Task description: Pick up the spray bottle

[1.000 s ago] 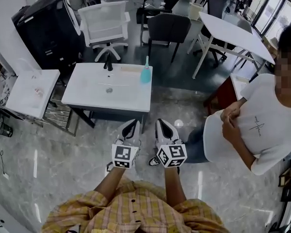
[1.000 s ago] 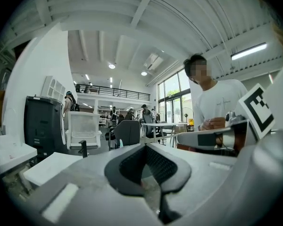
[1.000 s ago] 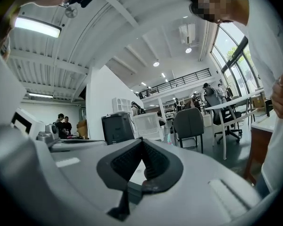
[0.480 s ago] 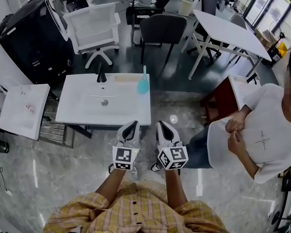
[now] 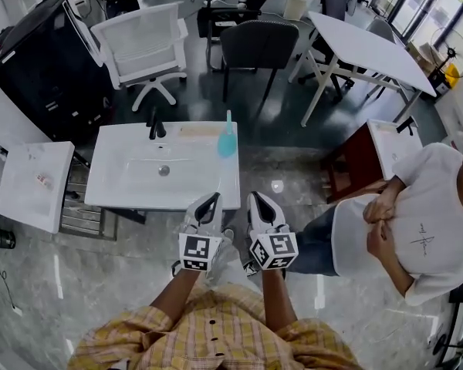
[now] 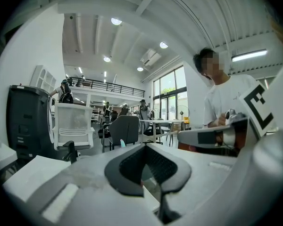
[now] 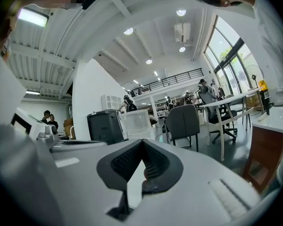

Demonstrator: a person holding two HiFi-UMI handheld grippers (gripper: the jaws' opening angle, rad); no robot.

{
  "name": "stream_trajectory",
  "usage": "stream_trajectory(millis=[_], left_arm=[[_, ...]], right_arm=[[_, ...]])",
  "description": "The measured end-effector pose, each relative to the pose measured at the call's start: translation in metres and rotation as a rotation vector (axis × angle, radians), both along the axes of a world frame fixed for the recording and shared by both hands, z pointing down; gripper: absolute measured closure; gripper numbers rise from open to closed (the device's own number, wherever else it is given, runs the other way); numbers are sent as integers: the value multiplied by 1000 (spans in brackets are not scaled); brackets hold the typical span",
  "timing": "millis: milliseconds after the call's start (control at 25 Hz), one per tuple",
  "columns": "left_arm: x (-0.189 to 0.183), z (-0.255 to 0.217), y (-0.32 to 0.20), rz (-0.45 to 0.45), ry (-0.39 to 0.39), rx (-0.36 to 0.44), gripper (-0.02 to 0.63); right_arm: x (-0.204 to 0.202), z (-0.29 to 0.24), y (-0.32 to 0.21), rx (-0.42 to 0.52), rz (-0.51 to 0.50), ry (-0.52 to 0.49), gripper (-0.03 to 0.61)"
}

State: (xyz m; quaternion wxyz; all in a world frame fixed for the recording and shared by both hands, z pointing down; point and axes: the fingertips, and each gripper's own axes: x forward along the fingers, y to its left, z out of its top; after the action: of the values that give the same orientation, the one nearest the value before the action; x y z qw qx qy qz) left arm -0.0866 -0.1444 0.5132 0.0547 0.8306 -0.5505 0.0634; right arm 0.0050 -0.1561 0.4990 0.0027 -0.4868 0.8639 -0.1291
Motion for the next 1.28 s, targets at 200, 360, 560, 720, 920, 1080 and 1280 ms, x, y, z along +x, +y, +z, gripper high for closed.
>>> stream_trajectory(millis=[200,360,560,720,920,1080,1280], left_arm=[[-1,4,-51,1,-10,6,615],[-2,8,-92,-7,-13,-6,615],[-3,14,-138,-30,-17,-26,615],[-4,23,-164,-45,-22,-53,615],[-7,38,-187,-64,-29,-85,615],[-8,53,-201,-73,-32,-123,615],[-9,67,-218,-95,-30,-161,559]], right_arm=[[1,6,-48,8,4,1,577],[1,7,-86,0,3,0,577],[2,12,-129,-13,-6,12,577],[3,20,-153,-33,-6,11,577],[0,35,-172,-54,-19,11,577],[-2,44,-184,-71,-34,13,577],[-2,53,-196,-93,-37,6,577]])
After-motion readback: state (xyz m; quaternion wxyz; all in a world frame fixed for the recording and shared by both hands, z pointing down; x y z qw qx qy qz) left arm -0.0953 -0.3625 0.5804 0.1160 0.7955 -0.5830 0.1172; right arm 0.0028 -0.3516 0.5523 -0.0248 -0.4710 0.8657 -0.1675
